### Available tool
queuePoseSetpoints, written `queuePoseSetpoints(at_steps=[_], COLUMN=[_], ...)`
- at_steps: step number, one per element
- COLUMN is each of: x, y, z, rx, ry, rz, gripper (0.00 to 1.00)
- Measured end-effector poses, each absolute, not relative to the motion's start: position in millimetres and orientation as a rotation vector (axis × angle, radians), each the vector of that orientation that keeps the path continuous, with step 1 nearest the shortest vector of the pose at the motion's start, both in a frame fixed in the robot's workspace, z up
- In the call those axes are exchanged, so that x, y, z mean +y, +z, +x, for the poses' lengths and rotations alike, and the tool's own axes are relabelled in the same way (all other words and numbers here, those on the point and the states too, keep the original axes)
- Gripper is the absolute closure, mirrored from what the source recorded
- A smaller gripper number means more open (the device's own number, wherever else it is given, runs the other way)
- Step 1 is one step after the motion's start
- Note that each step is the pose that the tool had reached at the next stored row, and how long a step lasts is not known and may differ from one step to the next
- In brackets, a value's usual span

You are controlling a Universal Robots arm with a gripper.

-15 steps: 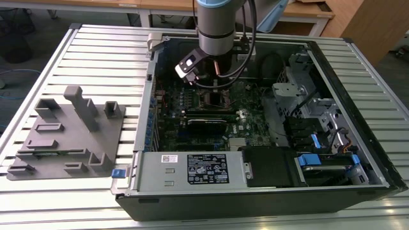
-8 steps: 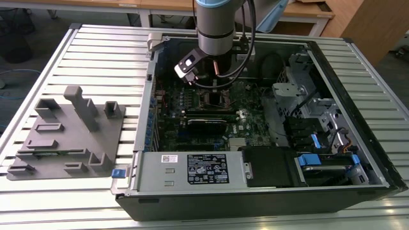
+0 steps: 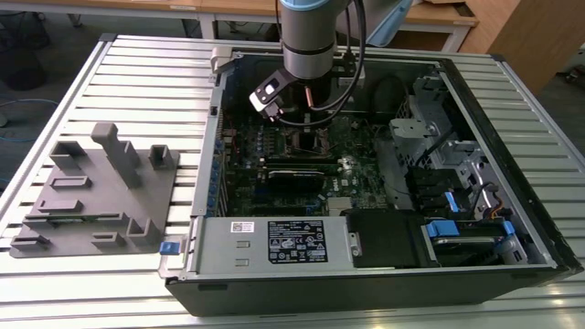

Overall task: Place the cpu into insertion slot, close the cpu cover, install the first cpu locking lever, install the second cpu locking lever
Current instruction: 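Place the cpu into insertion slot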

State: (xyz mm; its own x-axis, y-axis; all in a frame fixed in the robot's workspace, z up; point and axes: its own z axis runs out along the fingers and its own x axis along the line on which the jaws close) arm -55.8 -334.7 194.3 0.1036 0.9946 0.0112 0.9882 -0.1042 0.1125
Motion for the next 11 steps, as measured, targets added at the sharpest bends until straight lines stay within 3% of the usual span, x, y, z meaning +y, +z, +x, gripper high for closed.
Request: queuePoseSetpoints(at_steps=[11], x=[-334.7], y=[200.5], z=[-55.8], rx=[2.05], ry=[0.129], rz=[2.276], gripper=[0.47])
